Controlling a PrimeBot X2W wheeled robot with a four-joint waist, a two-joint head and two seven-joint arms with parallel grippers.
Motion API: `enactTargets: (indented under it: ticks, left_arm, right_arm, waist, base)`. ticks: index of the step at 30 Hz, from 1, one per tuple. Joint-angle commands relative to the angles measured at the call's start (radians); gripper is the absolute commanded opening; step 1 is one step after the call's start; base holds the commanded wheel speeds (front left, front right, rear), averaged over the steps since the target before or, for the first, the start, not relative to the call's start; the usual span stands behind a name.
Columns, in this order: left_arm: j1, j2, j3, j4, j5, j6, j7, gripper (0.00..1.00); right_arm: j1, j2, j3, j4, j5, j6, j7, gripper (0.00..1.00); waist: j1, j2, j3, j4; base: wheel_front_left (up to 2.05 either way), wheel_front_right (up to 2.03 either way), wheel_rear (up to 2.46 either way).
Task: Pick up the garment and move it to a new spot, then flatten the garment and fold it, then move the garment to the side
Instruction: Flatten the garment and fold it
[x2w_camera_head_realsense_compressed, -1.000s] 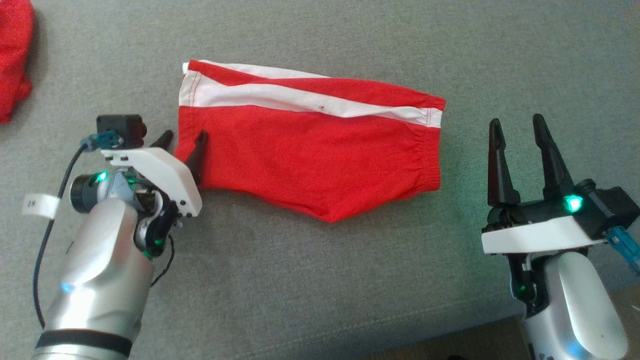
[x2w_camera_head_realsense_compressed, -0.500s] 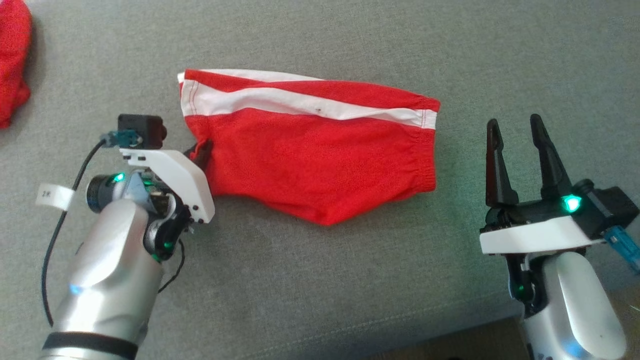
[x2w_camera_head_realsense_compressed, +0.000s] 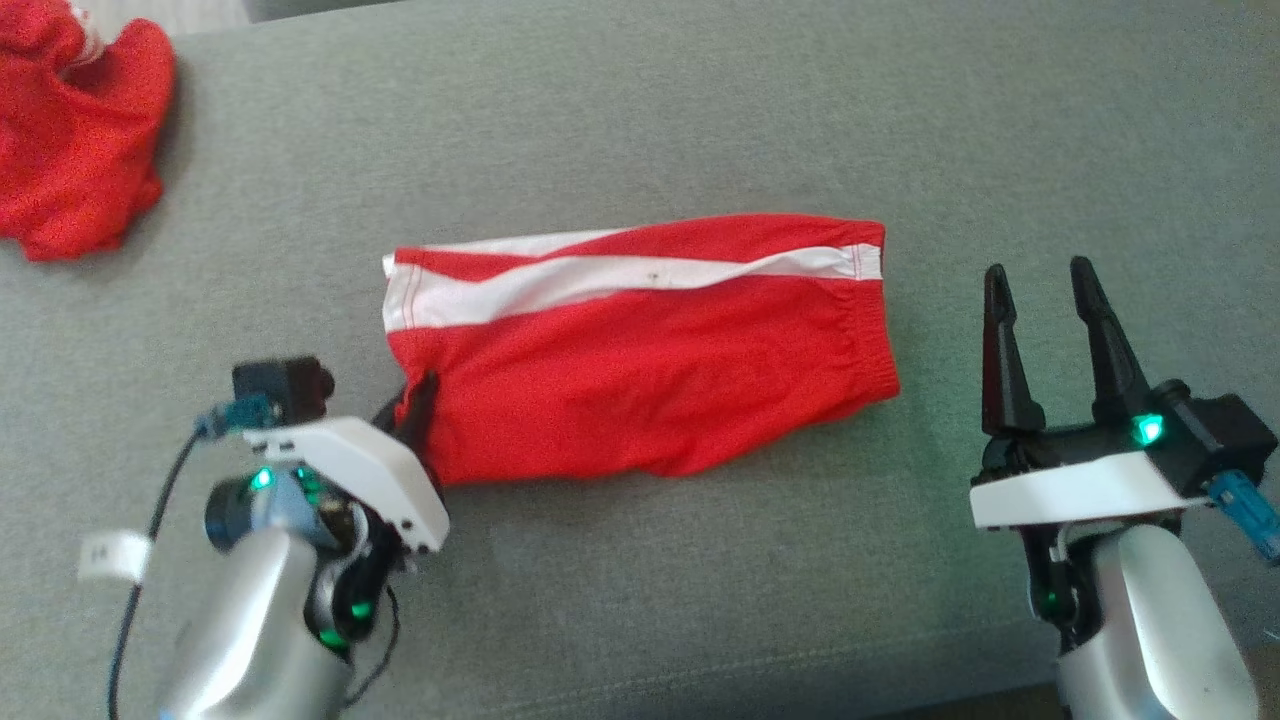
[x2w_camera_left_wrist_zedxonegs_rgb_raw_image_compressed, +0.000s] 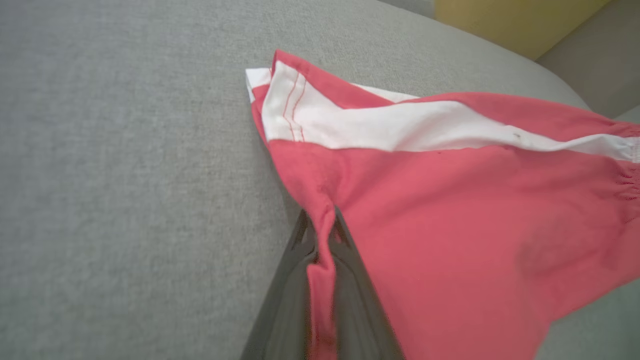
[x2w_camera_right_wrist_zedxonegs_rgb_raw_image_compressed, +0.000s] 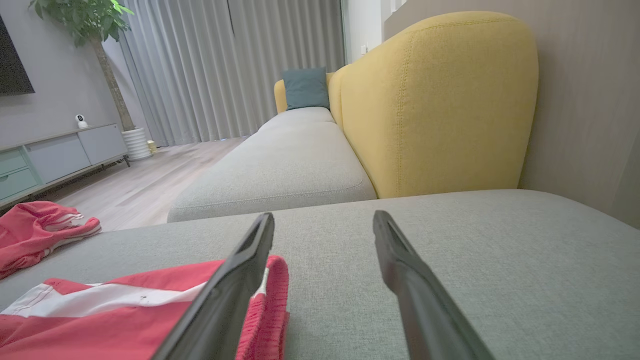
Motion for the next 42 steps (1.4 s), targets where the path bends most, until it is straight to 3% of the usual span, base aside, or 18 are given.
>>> enactTargets:
  ticks: [1, 7, 14, 15, 16, 17, 18, 31, 36, 42]
  left_arm:
    - [0.005, 0.006, 0.048, -0.065, -0.008, 0.018, -0.011, 0.00]
    - [0.113, -0.019, 0.040, -0.197, -0.016, 0.066, -0.013, 0.00]
    - [0.147, -0.022, 0.043, -0.241, -0.002, 0.097, -0.047, 0.00]
    - [0.145, -0.020, 0.045, -0.243, 0.004, 0.100, -0.060, 0.07]
    - [0.144, -0.019, 0.047, -0.242, 0.010, 0.104, -0.072, 0.30]
    - [0.144, -0.017, 0.048, -0.240, 0.016, 0.106, -0.083, 0.57]
    - [0.144, -0.016, 0.048, -0.238, 0.020, 0.108, -0.092, 1.00]
    - [0.168, 0.004, 0.053, -0.257, 0.087, 0.124, -0.261, 1.00]
    - [0.206, 0.007, 0.056, -0.295, 0.120, 0.151, -0.329, 1.00]
    - [0.264, -0.019, 0.068, -0.343, 0.127, 0.184, -0.370, 1.00]
  right_arm:
    - [-0.001, -0.002, 0.015, -0.022, -0.010, -0.001, -0.006, 1.00]
    - [-0.001, -0.002, 0.003, 0.002, -0.029, -0.001, -0.006, 1.00]
    - [-0.014, -0.002, 0.011, 0.022, -0.037, -0.001, -0.006, 1.00]
    - [-0.015, -0.002, 0.012, 0.024, -0.038, -0.001, -0.006, 1.00]
    - [-0.016, -0.002, 0.013, 0.027, -0.038, -0.001, -0.006, 1.00]
    - [-0.017, -0.002, 0.014, 0.029, -0.039, -0.001, -0.006, 1.00]
    - [-0.017, -0.002, 0.014, 0.032, -0.039, -0.001, -0.006, 1.00]
    - [-0.039, -0.002, 0.014, 0.076, -0.093, -0.001, 0.017, 1.00]
    - [-0.062, -0.015, 0.041, 0.101, -0.110, -0.001, 0.129, 1.00]
    - [-0.110, -0.091, 0.102, 0.143, -0.057, -0.001, 0.301, 1.00]
  waist:
    - [0.0000, 0.0000, -0.012, 0.016]
    - [0.0000, 0.0000, -0.022, 0.034]
    - [0.0000, 0.0000, -0.022, 0.030]
    - [0.0000, 0.0000, -0.021, 0.029]
    - [0.0000, 0.0000, -0.022, 0.027]
    - [0.0000, 0.0000, -0.023, 0.026]
    - [0.0000, 0.0000, -0.024, 0.024]
    - [0.0000, 0.0000, -0.090, 0.043]
    - [0.0000, 0.0000, -0.120, 0.060]
    - [0.0000, 0.0000, -0.135, 0.096]
  base:
    - [0.00, 0.00, 0.00]
    - [0.00, 0.00, 0.00]
    - [0.00, 0.00, 0.00]
    - [0.00, 0.00, 0.00]
    - [0.00, 0.00, 0.00]
    - [0.00, 0.00, 0.00]
    - [0.00, 0.00, 0.00]
    - [0.00, 0.00, 0.00]
    - [0.00, 0.00, 0.00]
    - [0.00, 0.00, 0.00]
